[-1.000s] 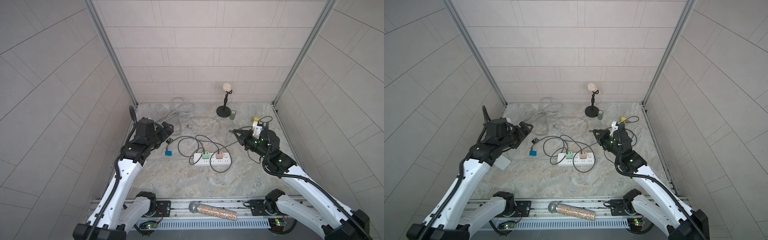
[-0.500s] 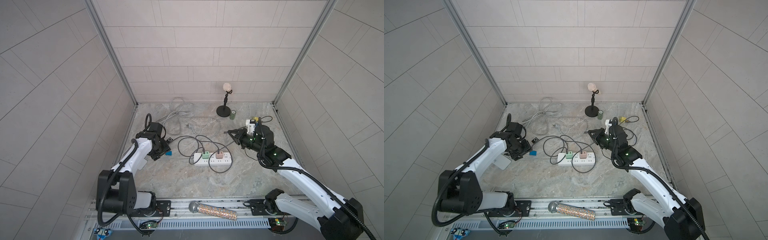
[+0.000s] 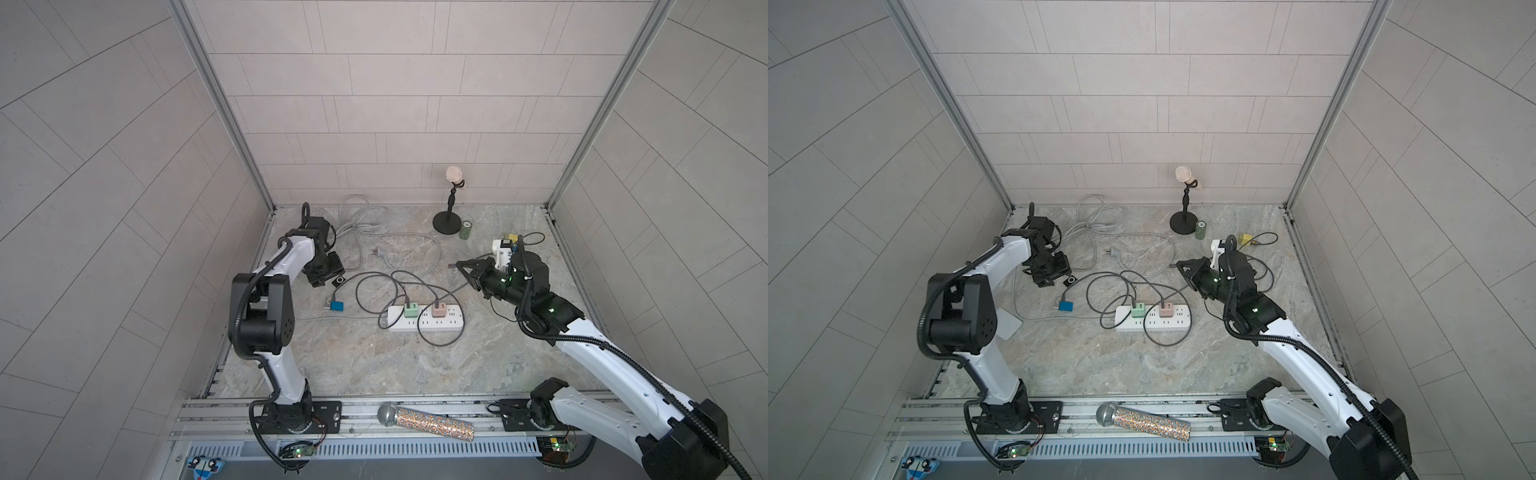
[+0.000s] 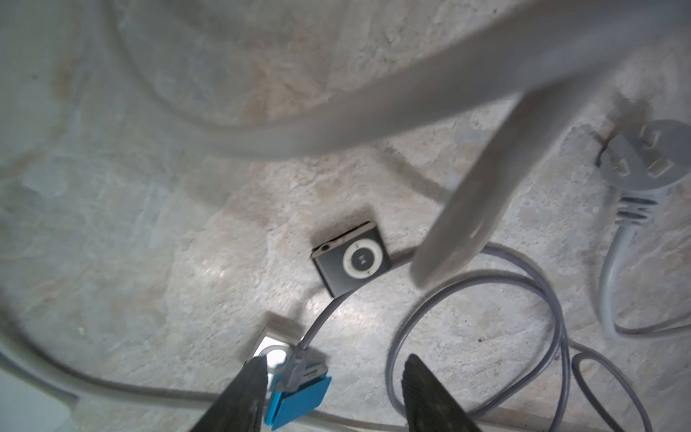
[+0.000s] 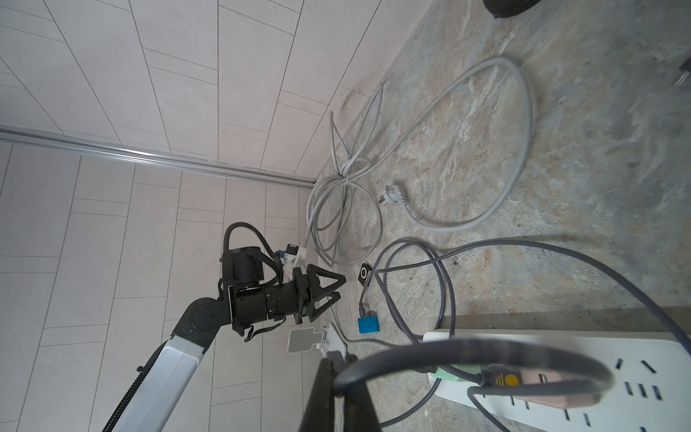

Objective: Charge mp3
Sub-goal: Adjust the mp3 player at the center of the board.

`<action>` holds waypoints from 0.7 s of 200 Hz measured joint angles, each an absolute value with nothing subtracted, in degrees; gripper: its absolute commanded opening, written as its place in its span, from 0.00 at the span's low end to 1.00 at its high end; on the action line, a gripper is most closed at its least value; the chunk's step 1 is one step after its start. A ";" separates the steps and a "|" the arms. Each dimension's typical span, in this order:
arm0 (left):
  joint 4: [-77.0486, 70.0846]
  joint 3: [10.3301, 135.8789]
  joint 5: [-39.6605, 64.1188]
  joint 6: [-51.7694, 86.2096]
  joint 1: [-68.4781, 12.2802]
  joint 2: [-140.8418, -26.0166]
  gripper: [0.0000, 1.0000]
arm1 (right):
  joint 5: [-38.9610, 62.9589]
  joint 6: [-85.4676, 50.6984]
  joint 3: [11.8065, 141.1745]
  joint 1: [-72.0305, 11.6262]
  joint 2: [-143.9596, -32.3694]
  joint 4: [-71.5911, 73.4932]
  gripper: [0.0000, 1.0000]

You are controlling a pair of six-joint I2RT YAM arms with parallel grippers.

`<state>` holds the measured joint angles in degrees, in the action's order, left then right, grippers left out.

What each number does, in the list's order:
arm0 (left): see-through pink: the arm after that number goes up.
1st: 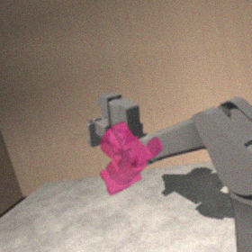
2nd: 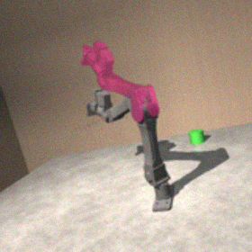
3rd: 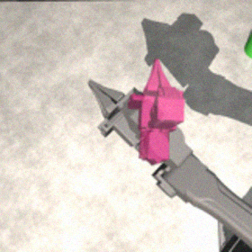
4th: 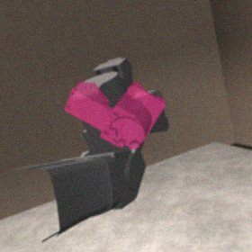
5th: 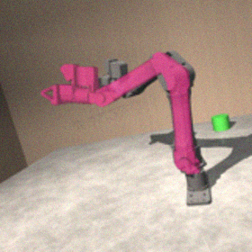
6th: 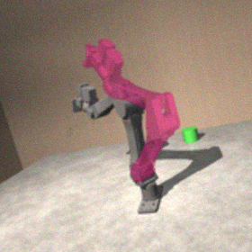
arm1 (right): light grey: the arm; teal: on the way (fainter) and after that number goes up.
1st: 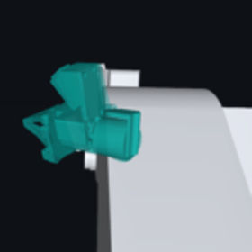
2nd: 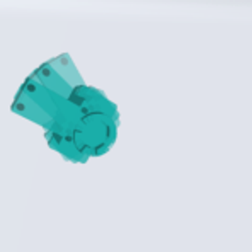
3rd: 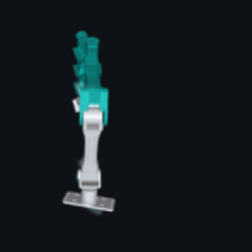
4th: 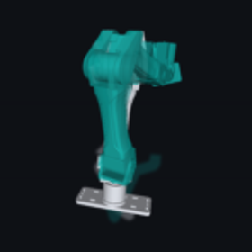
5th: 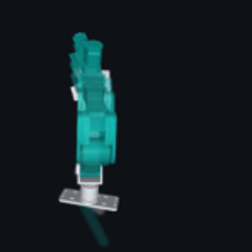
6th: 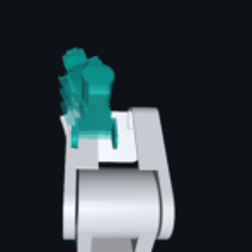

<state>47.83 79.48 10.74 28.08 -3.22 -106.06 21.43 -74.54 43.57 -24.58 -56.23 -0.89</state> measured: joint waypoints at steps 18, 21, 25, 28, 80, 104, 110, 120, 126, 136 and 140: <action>48.77 82.59 10.59 26.15 -3.70 -109.65 0.62 | 21.41 -74.54 43.51 -24.58 -56.25 -0.86 0.00; 48.97 83.15 10.59 25.74 -3.73 -110.34 0.62 | 21.41 -74.54 43.48 -24.58 -56.25 -0.86 0.00; 49.10 83.70 10.50 25.36 -3.81 -111.07 0.62 | 21.41 -74.54 43.48 -24.58 -56.25 -0.86 0.00; 49.36 84.25 10.46 24.97 -3.92 -111.70 0.62 | 21.41 -74.54 43.46 -24.58 -56.25 -0.86 0.00; 51.33 87.57 9.02 21.54 -4.25 -116.14 0.62 | 21.41 -74.56 43.22 -24.58 -56.25 -0.67 0.00; 50.54 86.35 9.39 21.61 -4.32 -115.77 0.63 | 21.37 -74.56 42.76 -24.58 -56.25 -0.67 0.00; 50.22 85.52 9.52 21.85 -4.32 -115.55 0.63 | 21.34 -74.56 42.70 -24.58 -56.25 -0.67 0.00; 49.91 84.38 9.89 22.00 -4.43 -115.33 0.63 | 21.30 -74.56 42.65 -24.58 -56.25 -0.69 0.00; 49.84 83.85 10.17 22.06 -4.45 -115.33 0.63 | 21.23 -74.56 42.65 -24.58 -56.25 -0.67 0.00; 49.84 83.44 10.50 22.06 -4.60 -115.39 0.64 | 21.23 -74.56 42.65 -24.58 -56.25 -0.62 0.00; 49.84 83.37 10.66 22.06 -4.62 -115.39 0.64 | 21.23 -74.56 42.65 -24.58 -56.27 -0.62 0.00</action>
